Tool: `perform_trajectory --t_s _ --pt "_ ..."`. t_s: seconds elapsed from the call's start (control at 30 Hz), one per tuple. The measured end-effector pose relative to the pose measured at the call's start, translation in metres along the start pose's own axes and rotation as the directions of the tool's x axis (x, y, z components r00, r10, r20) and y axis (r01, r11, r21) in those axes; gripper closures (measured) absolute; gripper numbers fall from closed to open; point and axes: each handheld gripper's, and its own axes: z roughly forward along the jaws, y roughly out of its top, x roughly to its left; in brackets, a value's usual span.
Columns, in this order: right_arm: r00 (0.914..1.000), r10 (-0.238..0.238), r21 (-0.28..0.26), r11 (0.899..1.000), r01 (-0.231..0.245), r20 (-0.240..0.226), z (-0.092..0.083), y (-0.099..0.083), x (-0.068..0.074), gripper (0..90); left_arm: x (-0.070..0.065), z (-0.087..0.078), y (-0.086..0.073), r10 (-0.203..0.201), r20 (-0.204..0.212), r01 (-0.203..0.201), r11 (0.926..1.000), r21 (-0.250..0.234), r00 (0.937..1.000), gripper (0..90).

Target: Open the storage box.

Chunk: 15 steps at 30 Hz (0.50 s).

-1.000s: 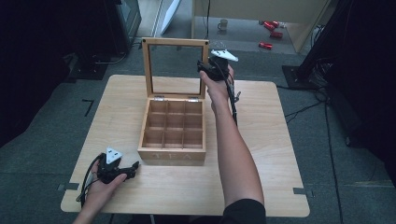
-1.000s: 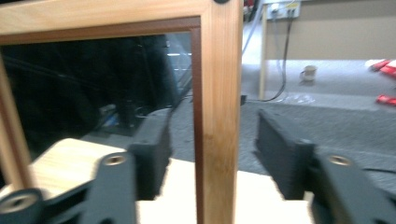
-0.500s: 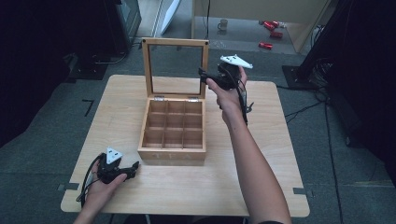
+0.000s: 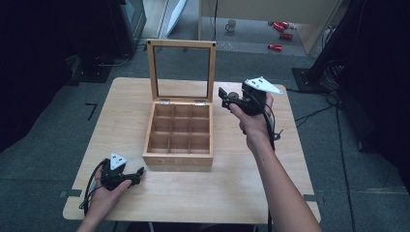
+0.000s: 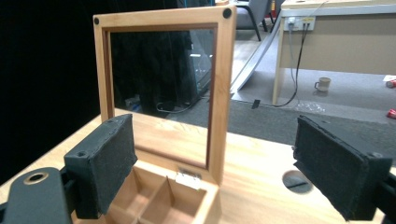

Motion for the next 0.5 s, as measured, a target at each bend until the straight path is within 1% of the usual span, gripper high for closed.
perform_trajectory --t_s 0.13,0.23,0.3,0.37,0.5 --pt "1.0 -0.003 0.004 1.0 0.003 0.006 -0.018 -0.011 -0.006 12.7 0.0 0.0 0.0 0.0 0.0 0.0 1.0 0.0 1.0 15.2" --pt "0.9997 -0.019 0.014 1.0 0.019 0.012 -0.033 -0.021 -0.011 12.7 0.0 0.0 0.0 0.0 0.0 0.0 1.0 0.0 1.0 15.2" --pt "0.9997 -0.022 0.018 1.0 0.021 0.012 -0.04 -0.026 -0.015 12.7 0.0 0.0 0.0 -0.001 -0.001 0.001 1.0 0.001 1.0 15.2" --pt "0.9992 -0.033 0.017 0.999 0.032 0.022 -0.048 -0.032 -0.018 12.7 0.0 0.0 0.0 -0.001 -0.001 0.001 1.0 0.002 1.0 15.3" --pt "0.9993 -0.026 0.019 1.0 0.025 0.028 -0.065 -0.044 -0.027 12.7 0.0 0.0 0.0 -0.001 -0.001 0.001 1.0 0.002 1.0 15.3"
